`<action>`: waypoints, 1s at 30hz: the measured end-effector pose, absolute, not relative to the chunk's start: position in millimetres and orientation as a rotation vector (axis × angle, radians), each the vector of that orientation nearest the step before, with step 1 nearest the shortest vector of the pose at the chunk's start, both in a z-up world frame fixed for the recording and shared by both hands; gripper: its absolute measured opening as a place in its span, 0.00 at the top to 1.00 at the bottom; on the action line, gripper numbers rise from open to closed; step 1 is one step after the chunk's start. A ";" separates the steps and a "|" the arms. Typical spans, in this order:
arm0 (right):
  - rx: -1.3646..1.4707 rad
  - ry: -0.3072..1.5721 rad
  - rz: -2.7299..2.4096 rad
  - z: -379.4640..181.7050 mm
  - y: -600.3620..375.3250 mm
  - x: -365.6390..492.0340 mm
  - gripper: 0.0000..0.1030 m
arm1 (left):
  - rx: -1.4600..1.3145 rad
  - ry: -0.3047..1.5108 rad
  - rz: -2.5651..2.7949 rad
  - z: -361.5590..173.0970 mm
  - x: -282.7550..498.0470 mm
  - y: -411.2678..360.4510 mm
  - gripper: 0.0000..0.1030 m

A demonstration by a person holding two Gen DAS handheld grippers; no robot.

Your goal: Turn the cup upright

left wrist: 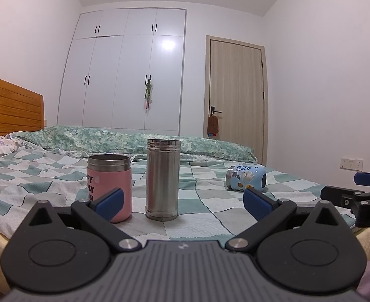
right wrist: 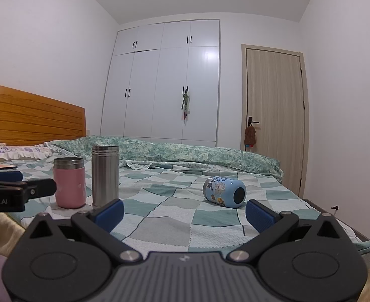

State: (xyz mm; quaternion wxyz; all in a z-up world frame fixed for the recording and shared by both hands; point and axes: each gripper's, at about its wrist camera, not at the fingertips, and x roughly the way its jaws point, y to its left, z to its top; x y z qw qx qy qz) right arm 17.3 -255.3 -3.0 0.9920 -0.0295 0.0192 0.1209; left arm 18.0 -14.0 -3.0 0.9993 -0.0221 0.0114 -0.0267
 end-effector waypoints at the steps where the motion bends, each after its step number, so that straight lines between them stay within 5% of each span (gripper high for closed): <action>1: -0.059 0.038 0.242 -3.0 -255.2 17.2 0.00 | -0.045 0.022 -0.054 -3.0 18.1 -13.6 0.00; 30: -0.062 0.037 0.242 -3.1 -255.4 17.3 0.00 | -0.060 0.020 -0.054 -1.7 17.4 -11.0 0.00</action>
